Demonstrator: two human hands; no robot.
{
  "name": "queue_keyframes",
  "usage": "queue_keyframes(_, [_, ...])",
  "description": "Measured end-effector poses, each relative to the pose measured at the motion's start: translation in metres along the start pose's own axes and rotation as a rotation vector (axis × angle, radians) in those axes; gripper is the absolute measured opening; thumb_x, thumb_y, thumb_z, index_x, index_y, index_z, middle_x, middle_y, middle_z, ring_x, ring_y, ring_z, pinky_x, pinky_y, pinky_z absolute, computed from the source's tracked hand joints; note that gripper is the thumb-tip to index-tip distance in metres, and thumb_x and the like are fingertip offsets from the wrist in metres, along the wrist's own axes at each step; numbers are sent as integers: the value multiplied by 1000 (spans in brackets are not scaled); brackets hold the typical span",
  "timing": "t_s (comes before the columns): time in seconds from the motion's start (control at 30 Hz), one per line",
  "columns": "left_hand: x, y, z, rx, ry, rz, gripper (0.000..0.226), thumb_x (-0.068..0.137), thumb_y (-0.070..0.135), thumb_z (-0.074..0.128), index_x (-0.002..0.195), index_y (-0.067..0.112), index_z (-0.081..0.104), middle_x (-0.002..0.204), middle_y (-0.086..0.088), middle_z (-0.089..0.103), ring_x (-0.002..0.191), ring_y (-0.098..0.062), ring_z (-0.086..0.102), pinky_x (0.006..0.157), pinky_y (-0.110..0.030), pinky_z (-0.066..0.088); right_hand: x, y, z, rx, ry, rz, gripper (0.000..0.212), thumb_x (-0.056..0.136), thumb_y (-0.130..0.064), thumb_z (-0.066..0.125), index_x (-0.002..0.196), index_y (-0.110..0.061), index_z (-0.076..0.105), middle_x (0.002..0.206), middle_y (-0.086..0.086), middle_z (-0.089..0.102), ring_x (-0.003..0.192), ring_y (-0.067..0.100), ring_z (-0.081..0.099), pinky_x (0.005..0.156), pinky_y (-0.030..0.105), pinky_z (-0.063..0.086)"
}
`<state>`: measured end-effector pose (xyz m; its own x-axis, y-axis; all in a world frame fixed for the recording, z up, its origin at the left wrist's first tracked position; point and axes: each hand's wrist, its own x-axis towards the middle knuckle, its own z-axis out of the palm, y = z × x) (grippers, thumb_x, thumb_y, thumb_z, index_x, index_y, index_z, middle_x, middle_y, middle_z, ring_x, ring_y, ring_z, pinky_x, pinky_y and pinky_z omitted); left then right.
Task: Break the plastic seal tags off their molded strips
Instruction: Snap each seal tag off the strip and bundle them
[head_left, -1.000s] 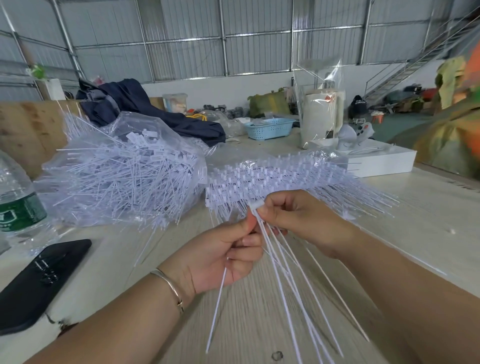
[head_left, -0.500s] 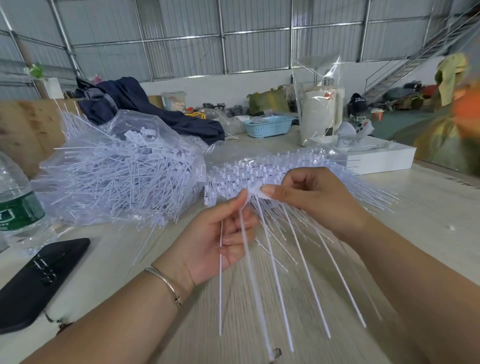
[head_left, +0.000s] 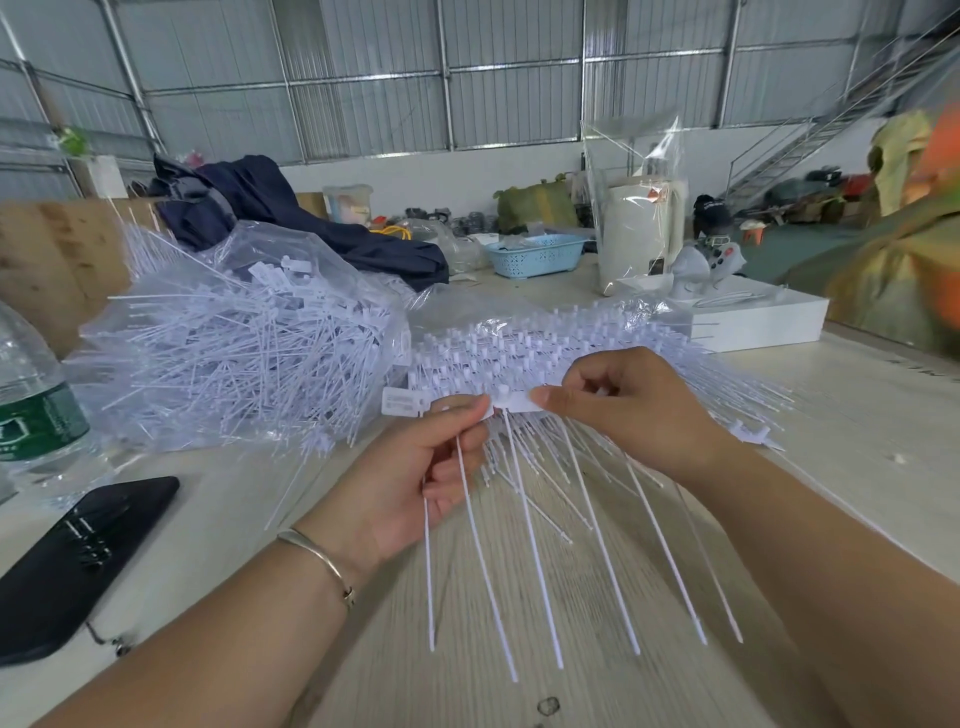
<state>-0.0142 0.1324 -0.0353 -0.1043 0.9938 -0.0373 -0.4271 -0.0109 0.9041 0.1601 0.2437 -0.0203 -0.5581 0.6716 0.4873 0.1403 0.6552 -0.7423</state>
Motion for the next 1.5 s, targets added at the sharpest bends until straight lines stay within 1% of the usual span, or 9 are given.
queue_keyframes(0.17, [1,-1,1,66,91,33,18,77,14,65,66,17,52,54,4,35,36,-4,22,34,-17,10,-1,-6,3,129,-62,-10,7,82,-21,75,83,-15,78,61,17,53,58,19,41,57,21,31])
queue_keyframes(0.3, [0,0,4,145,101,48,13,71,15,68,70,15,55,50,4,35,36,-5,21,35,-18,12,-2,-11,2,274,-80,-20,11,81,-10,75,88,-16,80,89,45,57,69,41,51,71,37,32])
queue_keyframes(0.5, [-1,0,8,231,57,65,12,60,18,74,66,16,65,45,5,32,38,-7,23,34,-16,18,0,-9,-3,298,-98,35,13,77,-1,72,80,-11,79,83,21,72,78,34,60,80,34,43])
queue_keyframes(0.67, [-2,-2,7,295,-24,32,13,65,9,78,68,15,67,42,8,27,35,-4,22,33,-15,17,0,-10,-5,342,-131,59,20,74,8,64,68,-7,77,54,2,63,50,-1,47,52,8,35])
queue_keyframes(0.93, [-8,-1,4,494,-311,-206,7,60,16,69,61,15,62,39,8,28,34,-4,23,36,-13,17,4,-2,-16,302,-223,142,13,53,-9,58,42,-13,66,48,7,57,48,11,41,50,18,34])
queue_keyframes(1.17, [-3,-7,-1,376,-124,-96,35,74,-6,71,69,21,49,59,2,35,39,-3,27,34,-13,22,7,7,-17,321,-87,110,10,80,1,69,75,-6,73,56,-4,58,48,3,44,49,9,35])
queue_keyframes(1.27, [-1,-7,-2,309,-38,-79,27,83,17,68,71,21,44,56,7,29,40,-3,24,32,-13,21,5,2,-10,318,-98,88,7,81,-2,72,81,-3,65,66,7,54,56,10,45,53,7,37])
queue_keyframes(1.37, [1,-3,-2,142,23,-111,28,84,39,61,73,21,41,60,6,21,38,-3,22,28,-13,19,4,-3,-10,304,-93,80,10,86,0,62,78,-7,61,56,-7,48,51,4,41,51,9,33])
queue_keyframes(1.5, [2,-4,-1,110,63,-97,46,87,56,49,81,12,62,59,5,23,37,-3,20,28,-13,18,3,-4,-7,302,-100,81,16,89,7,44,84,3,58,49,-13,43,48,3,36,49,12,31])
